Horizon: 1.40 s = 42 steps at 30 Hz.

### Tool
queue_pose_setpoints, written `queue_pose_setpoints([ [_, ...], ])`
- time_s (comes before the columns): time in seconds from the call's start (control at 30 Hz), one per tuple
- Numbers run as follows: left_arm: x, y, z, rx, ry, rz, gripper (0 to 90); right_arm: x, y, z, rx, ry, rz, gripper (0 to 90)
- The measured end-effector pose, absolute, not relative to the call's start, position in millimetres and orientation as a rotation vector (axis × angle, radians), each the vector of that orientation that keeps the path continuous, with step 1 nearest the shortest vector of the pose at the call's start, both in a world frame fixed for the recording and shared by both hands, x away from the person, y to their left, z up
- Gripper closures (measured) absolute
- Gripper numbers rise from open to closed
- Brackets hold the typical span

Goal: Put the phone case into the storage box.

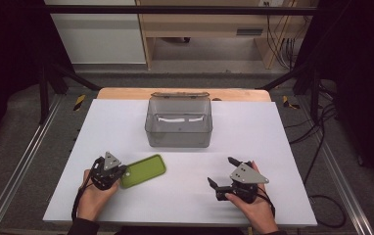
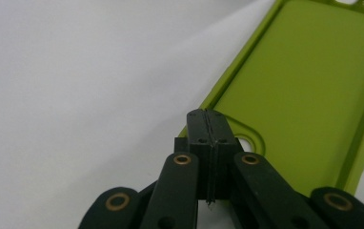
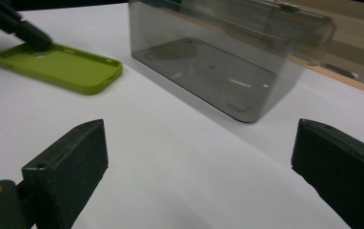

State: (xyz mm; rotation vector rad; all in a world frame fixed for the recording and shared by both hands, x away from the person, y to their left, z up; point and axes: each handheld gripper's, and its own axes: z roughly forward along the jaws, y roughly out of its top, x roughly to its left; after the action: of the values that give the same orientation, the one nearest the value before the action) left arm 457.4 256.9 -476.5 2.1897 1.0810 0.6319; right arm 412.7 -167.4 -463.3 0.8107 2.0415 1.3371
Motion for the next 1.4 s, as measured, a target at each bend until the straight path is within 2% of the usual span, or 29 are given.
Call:
queue_pose_setpoints([
  [0.27, 491.2, 266.7, -477.4, 2.176, 1.054, 0.615, 90.0, 413.1, -122.5, -459.9, 0.657, 2.215, 1.29, 6.2],
  [0.37, 492.4, 267.3, -476.1, 2.15, 1.058, 0.63, 90.0, 416.2, -107.3, -458.3, 0.618, 2.263, 1.276, 6.2],
  [0.63, 463.9, 272.5, -462.0, 1.988, 1.02, 0.7, 90.0, 438.2, -78.3, -452.6, 0.631, 2.346, 1.235, 7.2],
  [0.8, 437.1, 275.5, -451.8, 1.878, 1.06, 0.797, 90.0, 448.2, -60.9, -450.7, 0.625, 2.391, 1.197, 7.3],
  [1.0, 415.7, 283.4, -453.0, 1.778, 1.106, 0.796, 90.0, 462.1, -36.6, -447.8, 0.581, 2.461, 1.12, 7.6],
  [1.13, 415.4, 288.3, -454.1, 1.728, 1.092, 0.788, 89.8, 470.4, -21.2, -447.6, 0.56, 2.511, 1.081, 9.0],
  [1.2, 416.4, 289.2, -454.4, 1.703, 1.09, 0.811, 79.9, 472.5, -14.2, -446.6, 0.538, 2.524, 1.064, 11.0],
  [1.27, 418.1, 289.7, -454.1, 1.675, 1.105, 0.832, 65.8, 474.3, -9.5, -444.5, 0.495, 2.567, 1.053, 14.9],
  [1.4, 420.2, 290.2, -452.0, 1.625, 1.108, 0.842, 38.6, 479.3, -2.7, -442.9, 0.48, 2.582, 1.032, 14.6],
])
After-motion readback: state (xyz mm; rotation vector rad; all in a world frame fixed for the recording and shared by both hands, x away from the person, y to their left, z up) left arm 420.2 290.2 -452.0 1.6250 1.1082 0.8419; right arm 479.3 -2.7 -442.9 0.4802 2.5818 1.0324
